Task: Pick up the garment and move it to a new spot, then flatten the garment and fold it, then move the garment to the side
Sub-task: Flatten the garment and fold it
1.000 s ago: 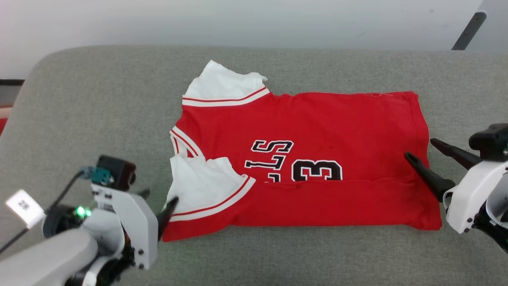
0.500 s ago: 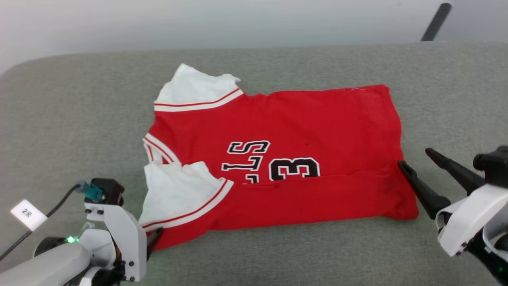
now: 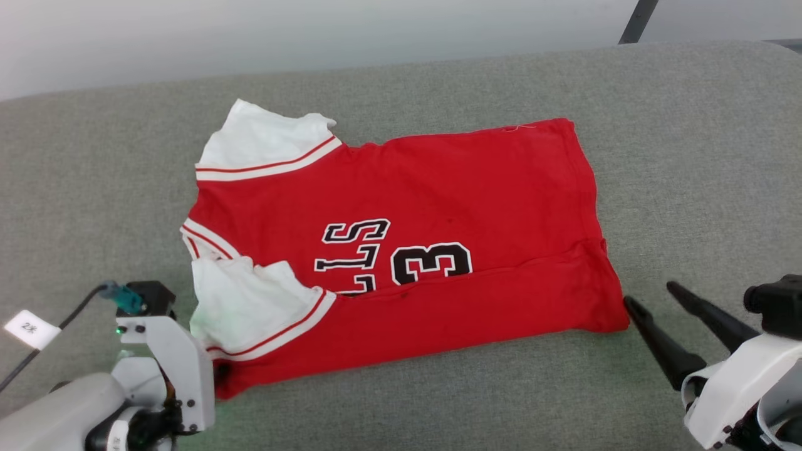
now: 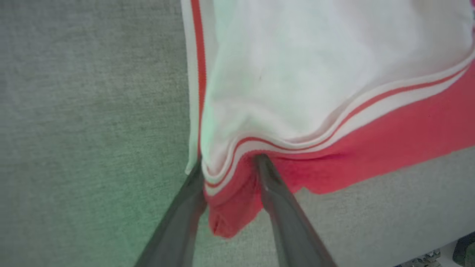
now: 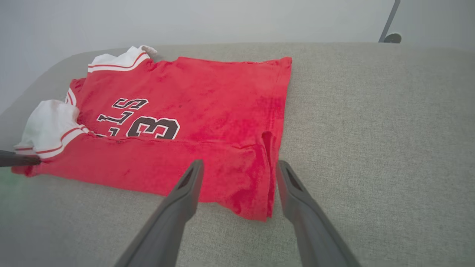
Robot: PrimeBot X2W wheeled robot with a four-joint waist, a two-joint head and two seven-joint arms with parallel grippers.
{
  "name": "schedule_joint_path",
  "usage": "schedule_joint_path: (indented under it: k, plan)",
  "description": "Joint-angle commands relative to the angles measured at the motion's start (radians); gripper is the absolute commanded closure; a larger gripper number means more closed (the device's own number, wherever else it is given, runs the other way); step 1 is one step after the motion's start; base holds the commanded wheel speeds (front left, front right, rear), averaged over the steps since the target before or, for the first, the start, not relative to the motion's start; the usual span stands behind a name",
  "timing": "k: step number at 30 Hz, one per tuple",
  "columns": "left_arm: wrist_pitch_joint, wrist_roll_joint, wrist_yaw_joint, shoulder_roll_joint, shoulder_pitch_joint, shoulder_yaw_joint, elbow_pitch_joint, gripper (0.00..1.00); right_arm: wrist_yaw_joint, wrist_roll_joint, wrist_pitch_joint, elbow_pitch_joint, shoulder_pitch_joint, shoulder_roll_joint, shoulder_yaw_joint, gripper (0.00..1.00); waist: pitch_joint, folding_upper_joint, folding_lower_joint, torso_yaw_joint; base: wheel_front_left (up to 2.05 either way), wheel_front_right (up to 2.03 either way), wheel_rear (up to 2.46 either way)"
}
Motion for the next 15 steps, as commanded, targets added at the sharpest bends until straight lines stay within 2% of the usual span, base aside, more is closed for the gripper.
schedule_joint_path:
  k: [1,10,15]
  plan:
    - [0.012,-0.002,-0.011,-0.027,0.02,-0.021,0.01,1.0,-0.001,-0.01,0.019,-0.006,0.012,0.005,-0.008,0.0,0.002,0.0,0.0,-0.003,0.0,0.0,0.0]
    - [0.024,0.023,-0.012,-0.052,-0.007,-0.026,-0.004,1.0,-0.001,-0.003,0.181,0.017,-0.003,0.024,-0.031,0.0,0.015,0.0,0.0,0.021,0.0,0.0,0.0]
    - [0.029,0.047,-0.009,-0.078,-0.03,-0.032,-0.021,1.0,-0.001,-0.008,0.261,0.061,-0.042,0.013,-0.034,0.0,0.037,0.0,0.0,0.049,0.0,0.0,0.0]
